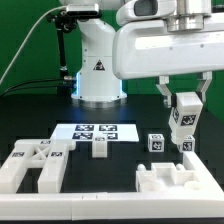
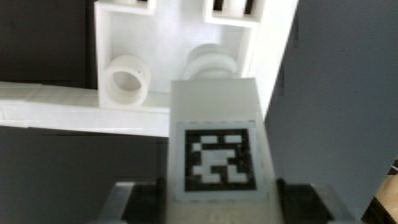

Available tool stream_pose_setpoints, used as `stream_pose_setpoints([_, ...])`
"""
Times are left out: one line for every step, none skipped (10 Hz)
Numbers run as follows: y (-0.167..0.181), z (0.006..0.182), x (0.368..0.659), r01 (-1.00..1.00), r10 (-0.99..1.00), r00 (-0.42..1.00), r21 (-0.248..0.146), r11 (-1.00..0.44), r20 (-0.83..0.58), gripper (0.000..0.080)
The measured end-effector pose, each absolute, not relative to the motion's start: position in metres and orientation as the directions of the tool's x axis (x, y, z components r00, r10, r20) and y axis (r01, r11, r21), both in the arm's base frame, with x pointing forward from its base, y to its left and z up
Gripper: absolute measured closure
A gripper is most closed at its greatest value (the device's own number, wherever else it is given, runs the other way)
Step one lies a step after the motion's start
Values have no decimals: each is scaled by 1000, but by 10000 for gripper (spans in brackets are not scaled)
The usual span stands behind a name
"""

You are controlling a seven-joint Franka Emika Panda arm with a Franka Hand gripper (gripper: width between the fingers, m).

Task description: Assemble chair

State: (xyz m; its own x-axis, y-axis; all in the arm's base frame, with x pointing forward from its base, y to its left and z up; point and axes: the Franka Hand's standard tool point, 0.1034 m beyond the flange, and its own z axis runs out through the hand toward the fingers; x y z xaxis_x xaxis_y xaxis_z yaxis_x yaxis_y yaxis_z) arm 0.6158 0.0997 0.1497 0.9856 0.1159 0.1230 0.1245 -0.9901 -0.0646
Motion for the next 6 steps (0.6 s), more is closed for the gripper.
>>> stream_pose_setpoints([100, 150, 616, 125, 116, 986, -65, -990, 123, 514])
stream_pose_setpoints([100, 150, 616, 125, 116, 986, -65, -990, 123, 514])
stream_pose_setpoints([102, 149, 624, 128, 115, 975, -60, -990, 189, 514])
stream_pose_setpoints([101, 149, 629, 150, 133, 959, -49, -987, 251, 514])
stream_pose_setpoints([99, 144, 625, 150, 133, 958, -47, -988, 253, 514])
stream_pose_setpoints([99, 145, 632, 160, 140, 936, -37, -986, 321, 514])
